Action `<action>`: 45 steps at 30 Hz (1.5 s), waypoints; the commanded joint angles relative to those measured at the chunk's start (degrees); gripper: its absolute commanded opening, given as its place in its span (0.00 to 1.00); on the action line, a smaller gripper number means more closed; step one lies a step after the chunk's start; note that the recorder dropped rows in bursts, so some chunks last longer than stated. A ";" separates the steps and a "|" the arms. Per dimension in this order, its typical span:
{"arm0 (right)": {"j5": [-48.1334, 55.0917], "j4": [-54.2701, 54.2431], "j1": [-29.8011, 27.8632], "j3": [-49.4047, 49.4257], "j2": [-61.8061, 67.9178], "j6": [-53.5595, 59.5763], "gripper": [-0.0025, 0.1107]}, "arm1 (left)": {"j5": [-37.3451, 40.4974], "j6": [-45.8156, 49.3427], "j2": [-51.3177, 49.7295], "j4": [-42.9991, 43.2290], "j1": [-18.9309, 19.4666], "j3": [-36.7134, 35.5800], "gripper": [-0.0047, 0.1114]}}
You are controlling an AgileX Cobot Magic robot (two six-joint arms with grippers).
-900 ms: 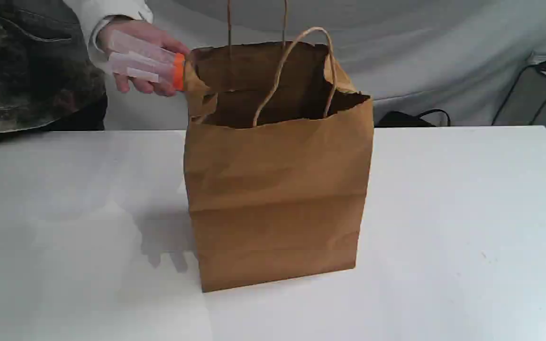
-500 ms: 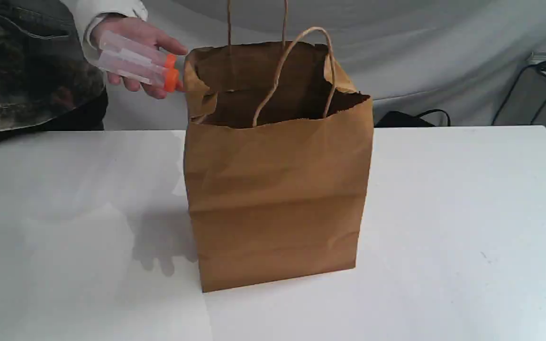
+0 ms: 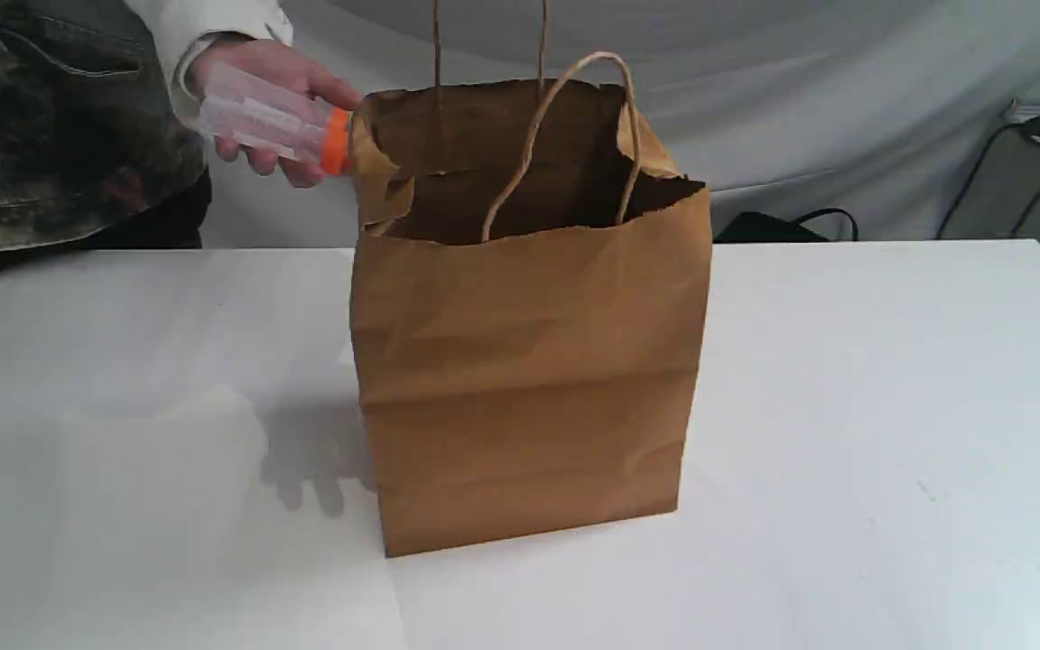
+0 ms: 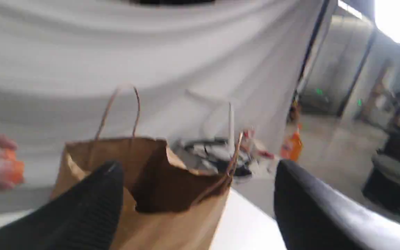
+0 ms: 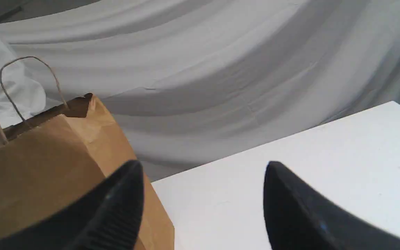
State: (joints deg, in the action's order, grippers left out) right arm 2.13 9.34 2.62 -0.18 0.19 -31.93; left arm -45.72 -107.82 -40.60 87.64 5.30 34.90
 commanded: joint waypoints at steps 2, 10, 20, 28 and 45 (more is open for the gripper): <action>0.34 -0.32 0.21 0.18 -0.19 0.26 0.48 | -8.82 -13.61 -15.40 12.30 0.08 9.56 0.59; 0.89 -0.32 0.21 0.18 -0.19 0.39 0.48 | -12.80 -14.92 -34.43 12.30 0.08 21.98 0.66; 1.10 -0.32 0.21 0.18 -0.19 0.39 0.48 | -3.05 -14.92 -47.23 12.30 -5.06 36.37 0.72; 1.08 -0.32 0.21 0.18 -0.19 0.14 0.48 | 4.10 -14.92 -58.70 12.30 -10.91 46.63 0.72; 2.13 -0.32 0.21 0.18 -0.19 0.14 0.48 | 2.44 -13.39 -70.99 12.30 -11.00 49.69 0.72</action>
State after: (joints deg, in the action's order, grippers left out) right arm 3.72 9.34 2.62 -0.18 0.19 -31.93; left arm -42.57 -121.31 -111.65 100.39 -5.47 84.06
